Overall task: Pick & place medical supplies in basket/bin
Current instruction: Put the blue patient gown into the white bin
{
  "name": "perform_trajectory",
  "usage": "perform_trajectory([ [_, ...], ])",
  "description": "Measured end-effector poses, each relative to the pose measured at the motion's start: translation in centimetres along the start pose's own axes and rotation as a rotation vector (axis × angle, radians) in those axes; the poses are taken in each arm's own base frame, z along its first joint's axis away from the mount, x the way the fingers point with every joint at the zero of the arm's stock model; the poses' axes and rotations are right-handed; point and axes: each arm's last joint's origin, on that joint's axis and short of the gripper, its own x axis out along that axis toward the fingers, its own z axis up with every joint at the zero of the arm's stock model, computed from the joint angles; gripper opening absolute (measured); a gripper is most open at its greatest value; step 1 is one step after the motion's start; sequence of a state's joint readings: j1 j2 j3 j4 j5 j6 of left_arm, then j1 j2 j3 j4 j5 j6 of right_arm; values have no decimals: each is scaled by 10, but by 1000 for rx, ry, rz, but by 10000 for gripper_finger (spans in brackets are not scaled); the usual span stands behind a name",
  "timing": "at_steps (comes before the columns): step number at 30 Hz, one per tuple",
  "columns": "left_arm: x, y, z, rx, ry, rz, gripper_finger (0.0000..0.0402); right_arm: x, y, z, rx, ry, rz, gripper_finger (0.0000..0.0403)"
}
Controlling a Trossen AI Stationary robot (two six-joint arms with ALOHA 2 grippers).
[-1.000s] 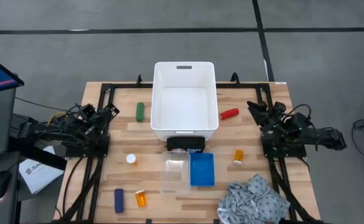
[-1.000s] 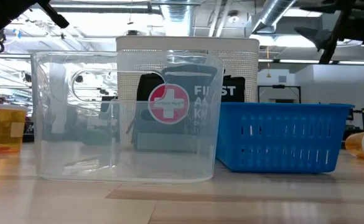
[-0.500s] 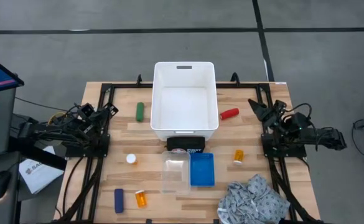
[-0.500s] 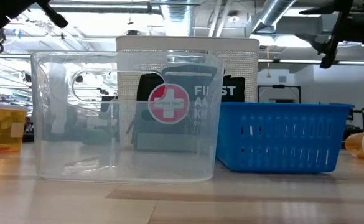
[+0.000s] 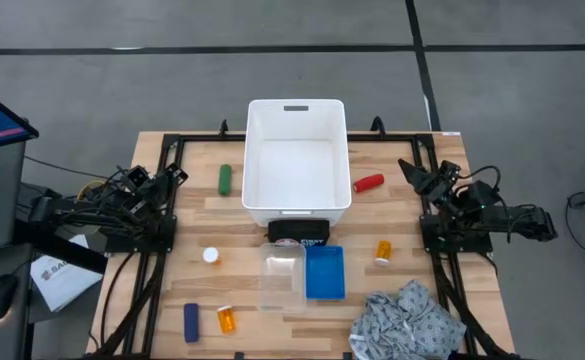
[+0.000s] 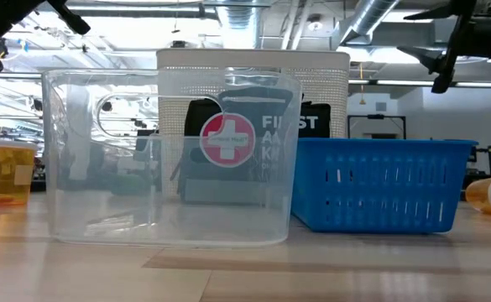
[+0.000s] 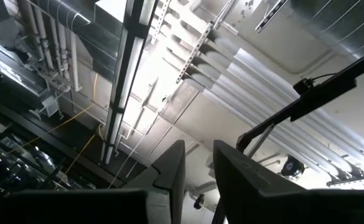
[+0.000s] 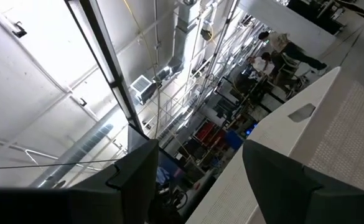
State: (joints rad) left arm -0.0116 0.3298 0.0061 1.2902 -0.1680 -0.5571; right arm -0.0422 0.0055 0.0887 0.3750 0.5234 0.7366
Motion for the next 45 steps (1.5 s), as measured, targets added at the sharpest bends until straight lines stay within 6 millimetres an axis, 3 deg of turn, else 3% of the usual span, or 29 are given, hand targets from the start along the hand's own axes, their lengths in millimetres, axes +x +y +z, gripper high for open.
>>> perform_trajectory([
  [8,0,3,-3,8,20,51,81,0,0,0,84,2,7,230],
  [13,9,2,-3,19,22,91,105,-1,9,5,153,4,134,230],
  [17,33,-8,6,79,3,71,146,0,30,23,129,-27,299,230],
  [22,74,-26,18,214,-1,8,213,11,75,52,0,46,412,230],
  [27,111,-40,27,334,65,17,270,36,121,67,-144,464,261,230],
  [33,137,-51,40,438,201,98,289,54,154,58,-204,1148,-115,230],
  [39,144,-55,47,467,253,201,290,56,178,23,-152,1531,-310,230],
  [45,142,-50,42,466,324,276,290,29,192,-23,-121,1793,-519,230],
])
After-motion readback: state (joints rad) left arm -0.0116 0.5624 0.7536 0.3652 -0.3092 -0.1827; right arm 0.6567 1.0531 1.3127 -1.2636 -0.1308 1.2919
